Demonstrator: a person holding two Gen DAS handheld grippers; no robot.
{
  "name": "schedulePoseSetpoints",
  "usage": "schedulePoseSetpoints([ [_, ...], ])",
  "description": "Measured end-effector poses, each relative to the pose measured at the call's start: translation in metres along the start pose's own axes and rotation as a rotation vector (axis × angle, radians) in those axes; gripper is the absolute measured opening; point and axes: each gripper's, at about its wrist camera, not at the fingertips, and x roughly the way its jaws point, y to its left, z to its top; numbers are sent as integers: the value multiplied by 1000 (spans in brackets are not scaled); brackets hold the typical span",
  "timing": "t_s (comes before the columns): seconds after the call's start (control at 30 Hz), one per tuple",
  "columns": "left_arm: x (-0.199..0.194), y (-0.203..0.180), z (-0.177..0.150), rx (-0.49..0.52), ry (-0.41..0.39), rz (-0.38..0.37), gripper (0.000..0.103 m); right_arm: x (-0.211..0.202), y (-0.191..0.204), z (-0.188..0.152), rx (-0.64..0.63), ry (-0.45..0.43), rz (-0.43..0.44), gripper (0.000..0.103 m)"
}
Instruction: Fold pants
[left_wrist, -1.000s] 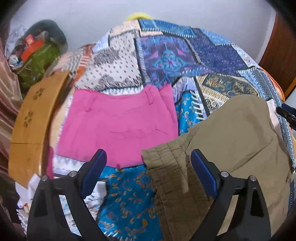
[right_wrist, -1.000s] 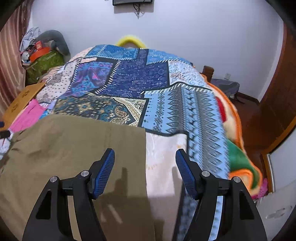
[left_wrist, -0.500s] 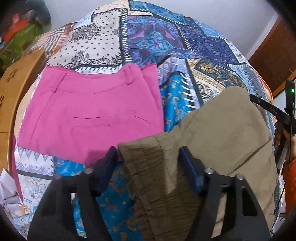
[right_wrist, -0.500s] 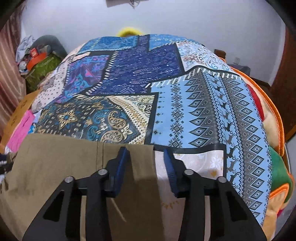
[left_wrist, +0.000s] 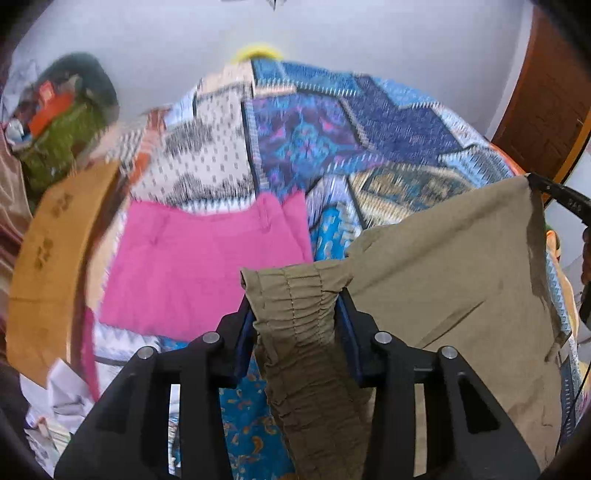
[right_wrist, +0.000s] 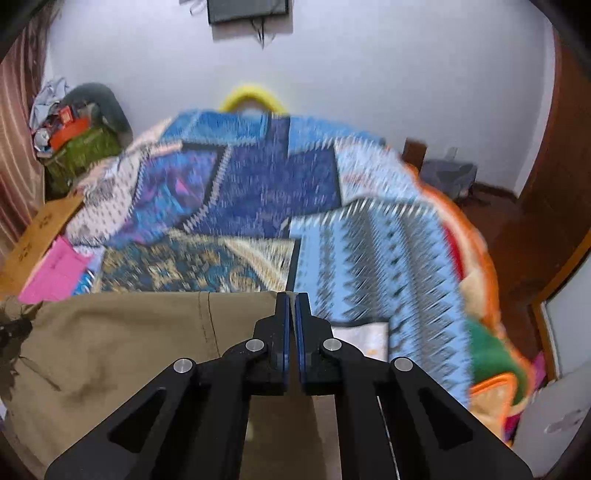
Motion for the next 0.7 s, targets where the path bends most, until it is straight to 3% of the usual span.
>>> schedulePoseSetpoints([
  [0.27, -73, -26, 31, 66, -164, 39, 37, -91, -1, 41, -13, -200, -48, 2],
  [0.4, -109, -30, 31, 71, -224, 11, 37, -133, -3, 48, -10, -274, -51, 2],
  [0.7, -148, -30, -14, 112, -220, -33, 37, -180, 7, 5, -40, -279, -5, 2],
])
